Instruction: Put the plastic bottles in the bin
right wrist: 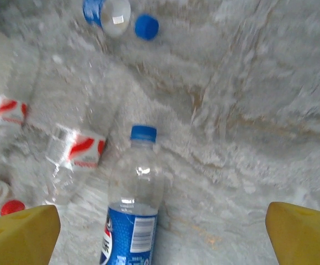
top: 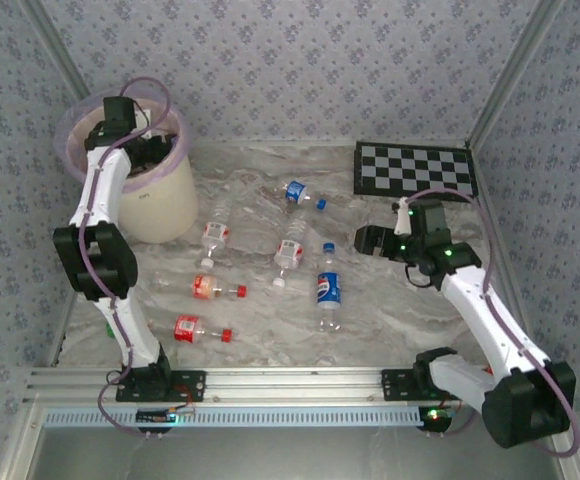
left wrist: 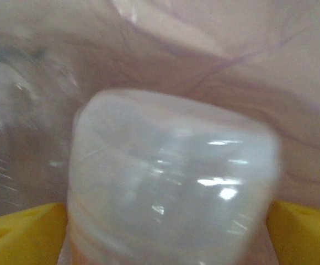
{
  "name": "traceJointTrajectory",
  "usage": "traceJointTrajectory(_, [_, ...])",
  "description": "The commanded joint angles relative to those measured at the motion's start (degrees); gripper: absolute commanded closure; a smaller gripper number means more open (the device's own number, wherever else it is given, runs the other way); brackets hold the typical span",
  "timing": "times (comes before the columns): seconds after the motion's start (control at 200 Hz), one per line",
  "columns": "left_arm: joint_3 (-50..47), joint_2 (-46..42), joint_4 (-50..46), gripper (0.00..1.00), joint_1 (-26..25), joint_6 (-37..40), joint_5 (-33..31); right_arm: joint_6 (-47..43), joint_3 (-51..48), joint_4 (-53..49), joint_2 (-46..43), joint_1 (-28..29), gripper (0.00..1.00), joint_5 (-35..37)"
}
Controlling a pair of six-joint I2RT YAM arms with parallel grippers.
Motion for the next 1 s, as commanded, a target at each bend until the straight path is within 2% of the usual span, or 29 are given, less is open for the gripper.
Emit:
traceJointTrajectory(0.0, [6.54,-5.77,-3.62,0.03,-0.26,3.15,-2.38,0.78,0.19,-5.91,3.41,4.72,0.03,-0.36])
traceJointTrajectory(0.1, [7.93,-8.87,-4.94,0.01,-0.59,5.34,-5.7,2.95,-0.85,-5.81,6.76,9.05,0.03,-0.12])
traceJointTrajectory(0.215, [7.05,-13.33,-4.79,0.01,-1.58,6.55,-9.11,7.22,-2.94,-1.27,10.34,12.58,0.03,-1.36])
traceJointTrajectory(0.365, [4.13,-19.71,-5.01,0.01,-4.57,8.32,-11.84,12.95,-4.74,0.81,14.49,18.2,0.03,-0.8])
traceJointTrajectory(0.445, [2.12,-23.46,-5.58,0.01,-7.25,8.81,-13.67,15.39,-6.24,0.63,14.87,20.64,0.03,-0.03])
traceJointTrajectory(0.515, [-2.28,-27.83,-4.36,0.01,-9.7,7.25,-12.84,17.68,-8.01,1.15,14.35,22.15,0.03,0.57])
traceJointTrajectory(0.58, [-8.58,-32.33,-0.19,0.01,-13.29,5.11,-10.99,20.01,-10.11,3.09,14.03,23.27,0.03,0.55])
traceJointTrajectory(0.665, [-14.97,-35.76,2.92,0.01,-19.89,3.23,-12.36,22.22,-11.62,4.52,14.16,24.18,0.04,0.81])
traceJointTrajectory(0.79, [-22.83,-37.9,5.84,0.01,-27.66,-2.09,-12.31,23.01,-11.85,3.06,12.69,25.0,0.11,3.17])
traceJointTrajectory(0.875, [-29.79,-39.72,10.61,0.01,-31.09,-6.94,-9.36,23.8,-13.04,1.85,9.57,25.29,0.24,4.4])
traceJointTrajectory(0.95, [-33.74,-40.03,12.56,0.01,-35.05,-10.56,-9.32,24.2,-14.63,0.54,6.49,24.43,0.37,4.78])
traceJointTrajectory(1.0, [-34.82,-39.61,13.31,0.01,-38.29,-11.88,-9.78,23.73,-14.47,-1.72,4.87,22.77,0.41,4.23])
